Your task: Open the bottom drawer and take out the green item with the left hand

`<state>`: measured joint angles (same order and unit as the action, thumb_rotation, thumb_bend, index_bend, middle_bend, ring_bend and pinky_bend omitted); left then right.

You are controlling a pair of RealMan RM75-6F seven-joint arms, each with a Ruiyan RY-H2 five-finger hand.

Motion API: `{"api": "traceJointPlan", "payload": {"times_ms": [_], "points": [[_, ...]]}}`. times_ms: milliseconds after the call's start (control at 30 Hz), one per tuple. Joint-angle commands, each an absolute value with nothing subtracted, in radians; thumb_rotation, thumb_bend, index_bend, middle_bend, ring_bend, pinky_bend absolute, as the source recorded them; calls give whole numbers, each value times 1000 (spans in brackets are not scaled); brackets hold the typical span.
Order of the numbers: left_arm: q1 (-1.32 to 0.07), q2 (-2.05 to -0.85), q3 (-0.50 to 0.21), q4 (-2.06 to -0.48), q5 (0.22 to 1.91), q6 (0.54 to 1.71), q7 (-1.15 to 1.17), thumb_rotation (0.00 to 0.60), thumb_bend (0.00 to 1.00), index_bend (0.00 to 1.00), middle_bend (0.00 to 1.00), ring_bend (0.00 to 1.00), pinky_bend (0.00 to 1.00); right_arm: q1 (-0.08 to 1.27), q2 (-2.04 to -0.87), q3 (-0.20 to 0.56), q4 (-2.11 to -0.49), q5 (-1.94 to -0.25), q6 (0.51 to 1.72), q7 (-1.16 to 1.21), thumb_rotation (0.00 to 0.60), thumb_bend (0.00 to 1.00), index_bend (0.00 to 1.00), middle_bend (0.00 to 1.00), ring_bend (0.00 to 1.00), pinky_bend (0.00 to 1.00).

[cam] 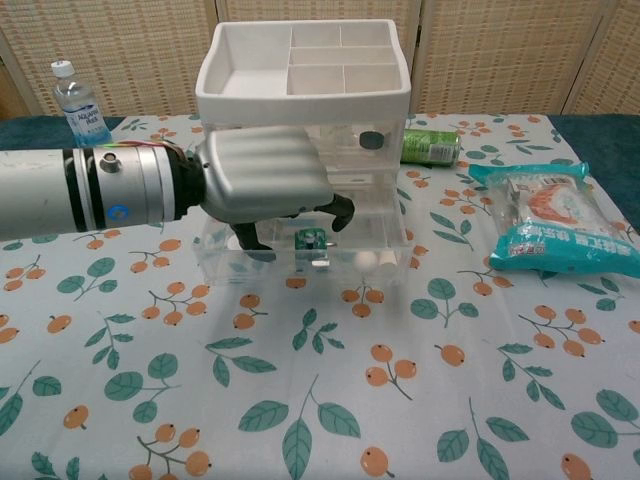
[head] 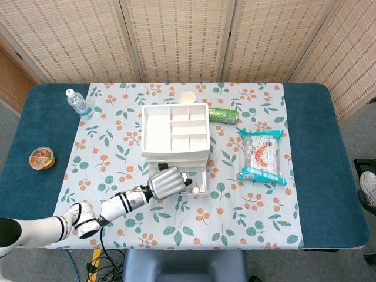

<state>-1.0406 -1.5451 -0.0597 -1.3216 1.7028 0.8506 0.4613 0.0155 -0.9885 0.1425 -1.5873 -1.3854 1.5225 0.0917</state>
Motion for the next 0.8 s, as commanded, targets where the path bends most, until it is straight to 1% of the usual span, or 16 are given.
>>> {"api": "traceJointPlan", "payload": {"times_ms": [33, 600, 800], "points": [[-1046, -1542, -56, -1326, 1701, 843, 464, 600, 149, 346, 1000, 1000, 1000, 16, -989, 143, -1587, -1385, 1523, 92, 600, 363, 131, 229, 222, 248], [-1065, -1560, -49, -1310, 1688, 831, 463, 600, 150, 413, 1000, 1000, 1000, 10, -987, 146, -1584, -1380, 1532, 96, 600, 363, 130, 229, 222, 248], [-1072, -1571, -47, -1298, 1688, 833, 445, 600, 150, 453, 1000, 1000, 1000, 3, -982, 147, -1583, -1377, 1538, 98, 600, 362, 131, 229, 222, 248]]}}
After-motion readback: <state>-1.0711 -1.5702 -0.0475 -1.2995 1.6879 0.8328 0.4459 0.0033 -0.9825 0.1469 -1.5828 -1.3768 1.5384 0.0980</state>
